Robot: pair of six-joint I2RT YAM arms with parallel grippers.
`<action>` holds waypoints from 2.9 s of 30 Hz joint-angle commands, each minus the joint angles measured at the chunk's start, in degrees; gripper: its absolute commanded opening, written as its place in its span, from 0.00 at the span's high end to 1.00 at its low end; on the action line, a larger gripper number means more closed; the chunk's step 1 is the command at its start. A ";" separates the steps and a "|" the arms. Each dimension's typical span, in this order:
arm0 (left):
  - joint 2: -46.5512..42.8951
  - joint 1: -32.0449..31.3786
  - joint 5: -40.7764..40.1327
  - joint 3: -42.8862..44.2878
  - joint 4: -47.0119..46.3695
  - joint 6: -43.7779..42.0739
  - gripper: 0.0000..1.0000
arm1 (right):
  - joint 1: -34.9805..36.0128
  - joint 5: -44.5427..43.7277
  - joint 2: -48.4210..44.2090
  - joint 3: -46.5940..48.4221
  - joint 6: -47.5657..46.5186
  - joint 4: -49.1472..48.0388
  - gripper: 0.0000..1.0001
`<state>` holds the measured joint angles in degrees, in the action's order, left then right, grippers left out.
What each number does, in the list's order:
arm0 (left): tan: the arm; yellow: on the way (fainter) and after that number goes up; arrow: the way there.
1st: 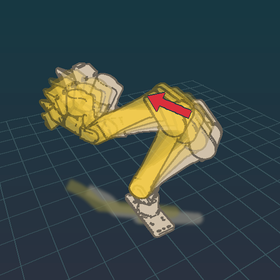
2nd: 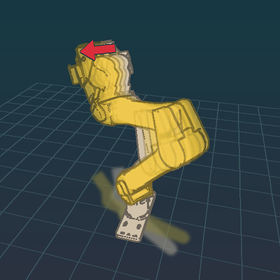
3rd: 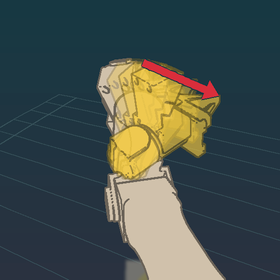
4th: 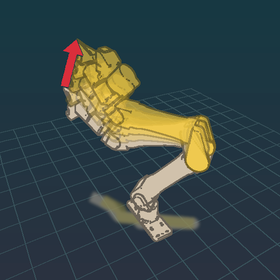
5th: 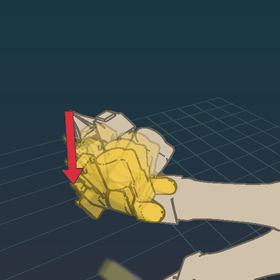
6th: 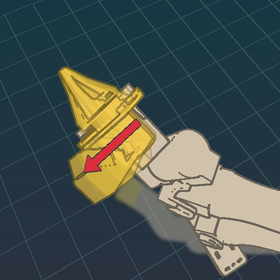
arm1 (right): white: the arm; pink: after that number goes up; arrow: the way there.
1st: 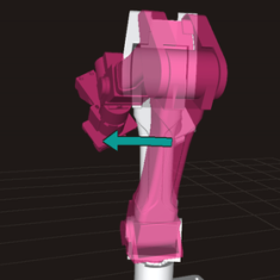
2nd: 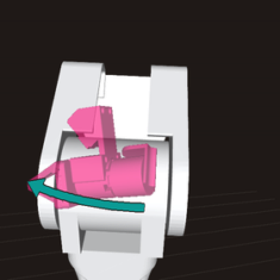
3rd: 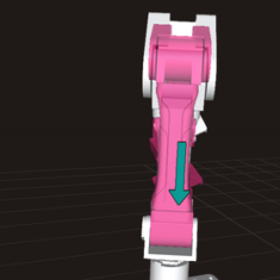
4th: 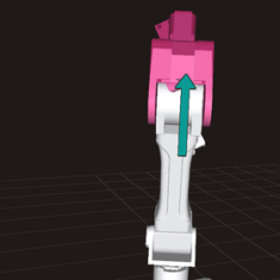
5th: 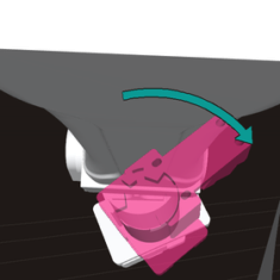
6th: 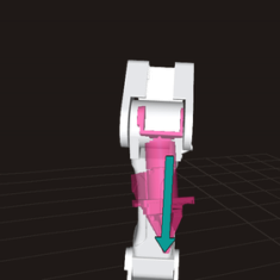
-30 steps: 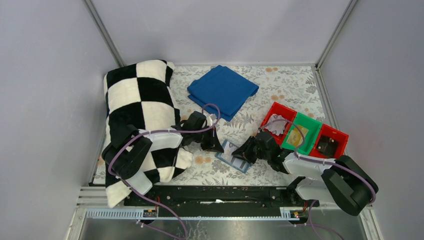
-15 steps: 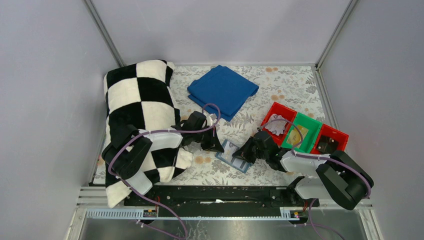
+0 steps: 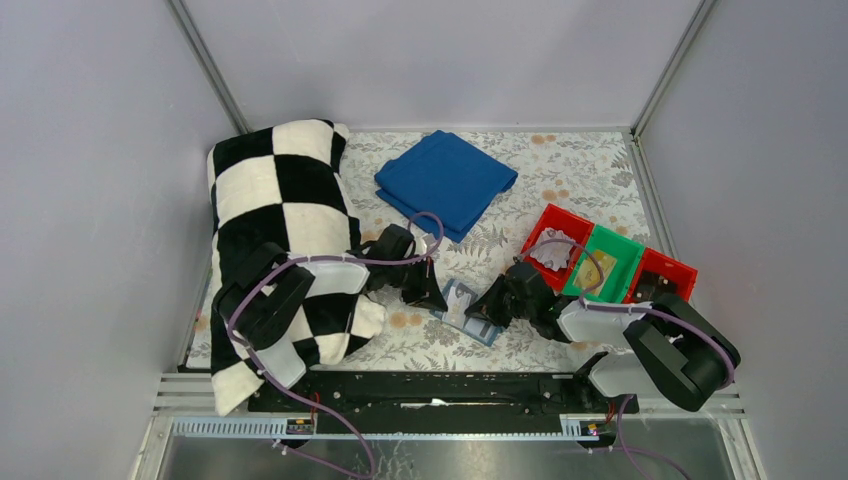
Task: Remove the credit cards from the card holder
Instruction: Remove the credit card from the card holder, then place the credit card in the storage box.
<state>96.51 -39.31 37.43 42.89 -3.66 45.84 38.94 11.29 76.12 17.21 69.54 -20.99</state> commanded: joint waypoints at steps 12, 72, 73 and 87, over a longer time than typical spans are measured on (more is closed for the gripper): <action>1.47 -1.55 0.86 3.03 -0.25 -1.60 0.85 | -0.27 0.84 1.78 0.54 -0.20 -4.15 0.88; -13.35 2.99 -3.79 18.91 32.90 -21.01 0.31 | -19.99 8.92 -27.63 10.44 -19.34 19.32 1.00; -13.44 2.98 -6.95 19.32 34.56 -21.38 0.30 | -24.05 8.77 -27.60 12.20 -21.17 23.67 1.00; -20.15 2.84 -15.66 17.74 31.48 -21.06 0.24 | -35.51 -9.18 -7.59 35.27 -39.69 42.62 1.00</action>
<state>79.75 -36.47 24.32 60.49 30.72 26.02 4.47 8.05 63.92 47.05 36.34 17.47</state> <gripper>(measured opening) 0.750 0.017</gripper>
